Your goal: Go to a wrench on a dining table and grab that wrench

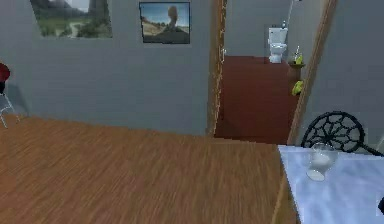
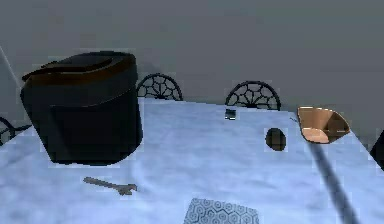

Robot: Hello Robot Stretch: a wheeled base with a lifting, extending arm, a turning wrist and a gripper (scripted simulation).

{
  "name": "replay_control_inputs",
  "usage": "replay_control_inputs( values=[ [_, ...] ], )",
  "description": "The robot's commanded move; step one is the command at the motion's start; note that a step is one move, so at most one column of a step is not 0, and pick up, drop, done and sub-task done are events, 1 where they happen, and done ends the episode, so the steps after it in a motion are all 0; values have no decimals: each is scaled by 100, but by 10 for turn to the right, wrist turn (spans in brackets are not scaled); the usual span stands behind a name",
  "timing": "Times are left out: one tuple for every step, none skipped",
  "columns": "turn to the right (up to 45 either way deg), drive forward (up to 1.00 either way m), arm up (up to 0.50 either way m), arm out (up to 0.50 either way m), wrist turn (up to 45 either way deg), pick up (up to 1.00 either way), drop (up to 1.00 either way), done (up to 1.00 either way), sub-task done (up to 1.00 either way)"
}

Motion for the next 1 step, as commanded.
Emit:
replay_control_inputs(
  values=[
    [-210, 0, 0, 0, 0, 0, 0, 0, 0]
  ],
)
